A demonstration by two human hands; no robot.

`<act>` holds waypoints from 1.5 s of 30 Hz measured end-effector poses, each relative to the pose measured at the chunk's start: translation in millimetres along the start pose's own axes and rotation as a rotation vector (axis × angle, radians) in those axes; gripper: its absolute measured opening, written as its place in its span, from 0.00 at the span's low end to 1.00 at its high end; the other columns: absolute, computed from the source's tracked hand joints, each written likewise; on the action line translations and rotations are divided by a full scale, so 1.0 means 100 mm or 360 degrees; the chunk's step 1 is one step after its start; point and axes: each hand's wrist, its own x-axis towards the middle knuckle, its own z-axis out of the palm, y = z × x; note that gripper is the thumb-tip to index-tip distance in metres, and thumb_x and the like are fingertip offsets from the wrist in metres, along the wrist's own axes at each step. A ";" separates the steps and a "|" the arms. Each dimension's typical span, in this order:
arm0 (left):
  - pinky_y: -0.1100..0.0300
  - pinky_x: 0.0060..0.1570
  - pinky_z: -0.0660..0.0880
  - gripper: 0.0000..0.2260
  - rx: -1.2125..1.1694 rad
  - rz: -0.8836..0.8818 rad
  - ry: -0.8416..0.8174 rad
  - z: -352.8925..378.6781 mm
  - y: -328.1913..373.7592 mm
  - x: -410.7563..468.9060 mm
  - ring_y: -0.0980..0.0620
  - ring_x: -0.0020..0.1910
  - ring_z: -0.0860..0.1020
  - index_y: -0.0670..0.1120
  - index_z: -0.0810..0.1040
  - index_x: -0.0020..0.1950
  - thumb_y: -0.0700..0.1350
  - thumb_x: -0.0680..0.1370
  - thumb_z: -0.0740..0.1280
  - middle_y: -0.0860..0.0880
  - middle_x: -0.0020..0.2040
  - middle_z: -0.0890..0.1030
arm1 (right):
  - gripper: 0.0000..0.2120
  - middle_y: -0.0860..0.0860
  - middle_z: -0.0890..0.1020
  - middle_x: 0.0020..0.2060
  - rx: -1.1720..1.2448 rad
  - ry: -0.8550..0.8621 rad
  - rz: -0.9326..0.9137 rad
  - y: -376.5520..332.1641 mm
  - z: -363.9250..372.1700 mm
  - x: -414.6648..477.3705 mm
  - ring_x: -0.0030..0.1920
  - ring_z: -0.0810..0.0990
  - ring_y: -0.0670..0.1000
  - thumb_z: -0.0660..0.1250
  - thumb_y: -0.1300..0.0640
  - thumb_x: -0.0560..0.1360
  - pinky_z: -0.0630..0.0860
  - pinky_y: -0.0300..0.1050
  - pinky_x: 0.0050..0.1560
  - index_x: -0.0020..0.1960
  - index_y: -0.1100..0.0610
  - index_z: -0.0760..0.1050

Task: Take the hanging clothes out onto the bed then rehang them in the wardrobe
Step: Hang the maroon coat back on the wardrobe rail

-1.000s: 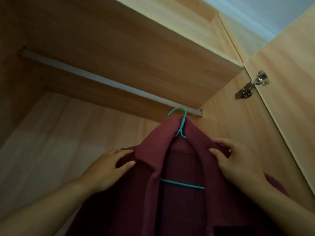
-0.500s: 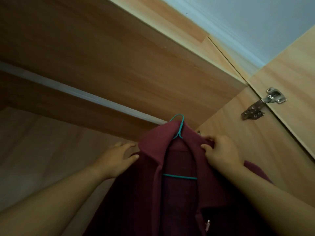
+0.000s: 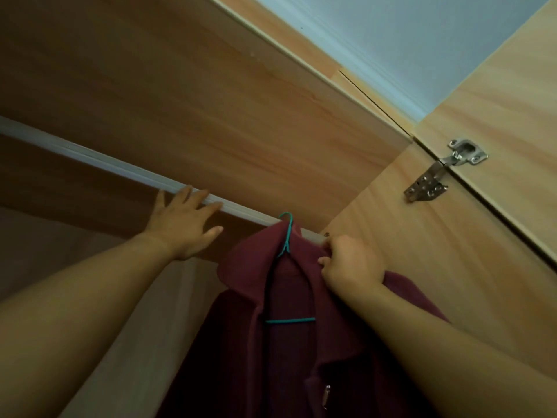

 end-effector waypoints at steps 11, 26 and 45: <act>0.41 0.70 0.56 0.29 -0.0008 0.0047 0.0027 0.07 -0.03 -0.08 0.46 0.76 0.43 0.55 0.49 0.77 0.62 0.79 0.51 0.50 0.78 0.46 | 0.11 0.48 0.80 0.50 -0.0038 0.0017 -0.0140 0.22 0.04 -0.29 0.51 0.78 0.51 0.65 0.46 0.74 0.72 0.43 0.44 0.54 0.50 0.75; 0.46 0.63 0.69 0.27 -0.0637 0.0032 -0.0164 -0.09 0.38 -0.69 0.44 0.67 0.68 0.57 0.63 0.72 0.66 0.76 0.55 0.46 0.70 0.68 | 0.23 0.55 0.72 0.62 -0.0143 0.0006 -0.0141 0.57 -0.47 -0.96 0.61 0.69 0.57 0.64 0.44 0.73 0.69 0.49 0.58 0.65 0.52 0.70; 0.53 0.63 0.68 0.28 -0.1484 0.0310 -0.0688 -0.93 1.27 -4.37 0.54 0.64 0.70 0.57 0.68 0.70 0.67 0.73 0.50 0.55 0.65 0.72 | 0.32 0.54 0.72 0.66 -0.0318 -0.0672 -0.0165 0.41 -1.92 -4.01 0.67 0.70 0.54 0.52 0.36 0.72 0.68 0.49 0.65 0.68 0.55 0.69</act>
